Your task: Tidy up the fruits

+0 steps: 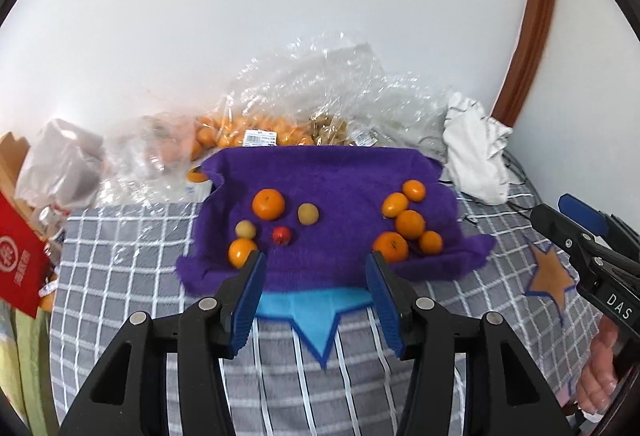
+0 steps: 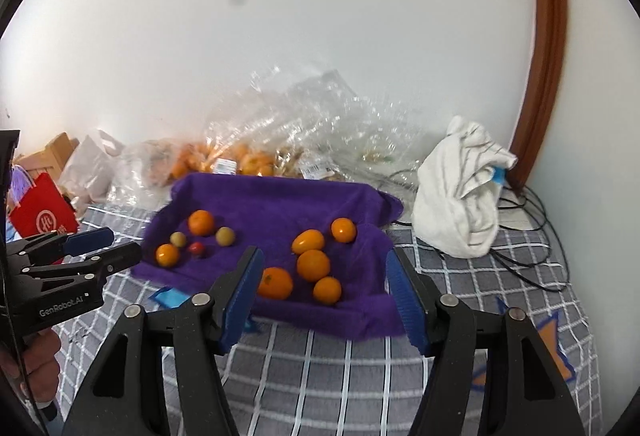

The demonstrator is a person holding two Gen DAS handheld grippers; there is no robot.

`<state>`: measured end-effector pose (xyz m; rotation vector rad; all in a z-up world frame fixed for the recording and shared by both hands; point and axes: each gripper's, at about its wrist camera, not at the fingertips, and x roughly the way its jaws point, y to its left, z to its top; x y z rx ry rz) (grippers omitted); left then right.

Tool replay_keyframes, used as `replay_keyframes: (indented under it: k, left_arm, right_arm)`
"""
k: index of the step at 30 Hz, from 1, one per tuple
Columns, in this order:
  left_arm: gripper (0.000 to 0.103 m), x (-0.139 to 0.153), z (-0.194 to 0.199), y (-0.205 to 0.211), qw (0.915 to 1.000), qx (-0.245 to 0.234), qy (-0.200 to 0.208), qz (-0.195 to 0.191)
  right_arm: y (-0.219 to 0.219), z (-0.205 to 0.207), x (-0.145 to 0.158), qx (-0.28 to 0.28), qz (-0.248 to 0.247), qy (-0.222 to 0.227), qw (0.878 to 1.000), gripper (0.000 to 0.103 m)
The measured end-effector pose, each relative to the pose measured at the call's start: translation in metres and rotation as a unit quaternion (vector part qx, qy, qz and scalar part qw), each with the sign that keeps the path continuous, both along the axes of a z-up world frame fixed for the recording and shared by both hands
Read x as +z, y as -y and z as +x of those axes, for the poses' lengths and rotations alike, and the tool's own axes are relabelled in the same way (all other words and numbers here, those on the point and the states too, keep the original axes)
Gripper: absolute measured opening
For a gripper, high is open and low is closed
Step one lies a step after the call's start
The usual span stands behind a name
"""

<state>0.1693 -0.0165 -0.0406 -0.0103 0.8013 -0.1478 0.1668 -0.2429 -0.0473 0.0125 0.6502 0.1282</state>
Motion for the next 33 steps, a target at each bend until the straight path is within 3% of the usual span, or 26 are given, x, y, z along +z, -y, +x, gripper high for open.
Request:
replay_keyframes:
  k: [6, 9, 13, 16, 24, 33]
  left_arm:
    - [0.052, 0.02, -0.062, 0.005, 0.9995, -0.002, 0.032, 0.005]
    - [0.06, 0.027, -0.092, 0.007, 0.9988, -0.009, 0.047, 0.004]
    - [0.072, 0.034, -0.124, 0.011, 0.998, -0.006, 0.062, 0.006]
    - [0.081, 0.041, -0.147, 0.01, 0.9962, 0.001, 0.086, 0.006]
    - [0.085, 0.056, -0.177, 0.008, 0.9932, 0.014, 0.116, 0.001]
    - [0.086, 0.057, -0.184, 0.01, 0.9933, 0.014, 0.114, 0.002]
  right_arm:
    - [0.009, -0.059, 0.013, -0.018, 0.018, 0.013, 1.0, 0.067]
    - [0.015, -0.088, 0.016, -0.033, 0.015, 0.019, 0.999, 0.068]
    - [0.021, -0.12, 0.019, -0.052, 0.01, 0.024, 0.998, 0.091]
    - [0.022, -0.149, 0.025, -0.064, -0.011, 0.056, 0.996, 0.102]
    - [0.035, -0.183, 0.039, -0.08, -0.013, 0.07, 0.994, 0.103]
    - [0.036, -0.189, 0.043, -0.079, -0.013, 0.067, 0.995, 0.103]
